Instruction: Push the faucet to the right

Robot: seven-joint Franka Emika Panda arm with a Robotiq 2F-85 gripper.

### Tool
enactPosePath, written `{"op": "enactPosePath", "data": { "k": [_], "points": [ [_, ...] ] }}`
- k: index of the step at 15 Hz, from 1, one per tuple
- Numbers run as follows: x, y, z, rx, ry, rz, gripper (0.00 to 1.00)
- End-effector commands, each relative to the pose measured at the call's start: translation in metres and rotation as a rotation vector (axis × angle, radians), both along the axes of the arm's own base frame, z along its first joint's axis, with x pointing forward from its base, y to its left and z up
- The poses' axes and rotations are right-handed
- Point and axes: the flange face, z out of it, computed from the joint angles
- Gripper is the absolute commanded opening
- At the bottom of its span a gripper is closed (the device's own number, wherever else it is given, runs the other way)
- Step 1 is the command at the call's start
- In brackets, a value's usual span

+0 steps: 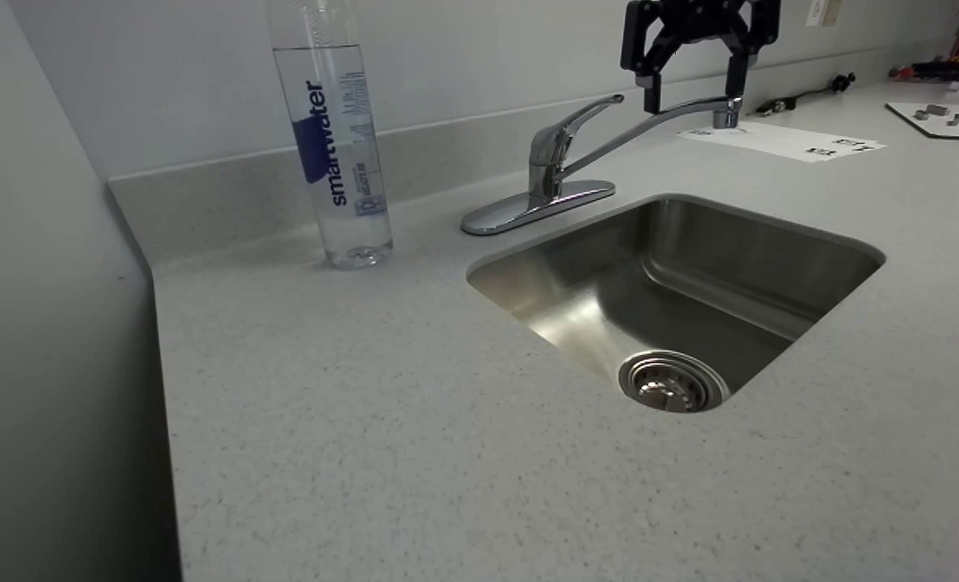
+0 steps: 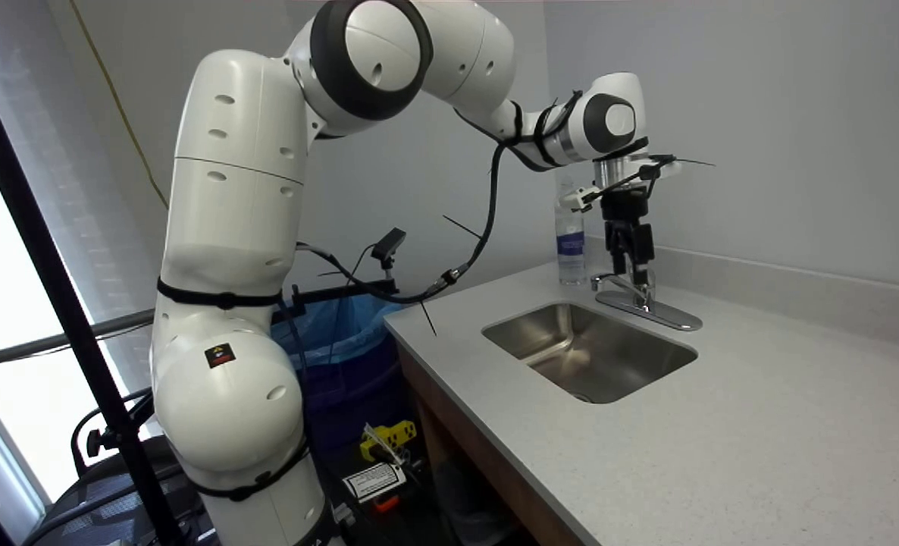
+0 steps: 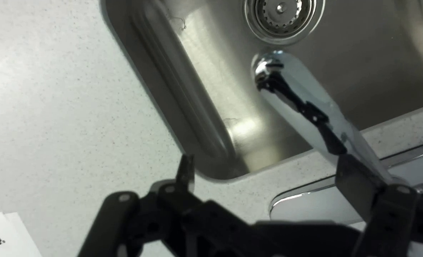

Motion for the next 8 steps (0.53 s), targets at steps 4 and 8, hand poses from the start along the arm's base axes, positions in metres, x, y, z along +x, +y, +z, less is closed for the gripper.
{"op": "enactPosePath", "data": {
  "k": [4, 8],
  "points": [
    [-0.002, -0.044, 0.001, -0.069, 0.042, -0.089, 1.00],
    [0.004, -0.039, 0.019, -0.046, 0.007, -0.082, 1.00]
  ]
}}
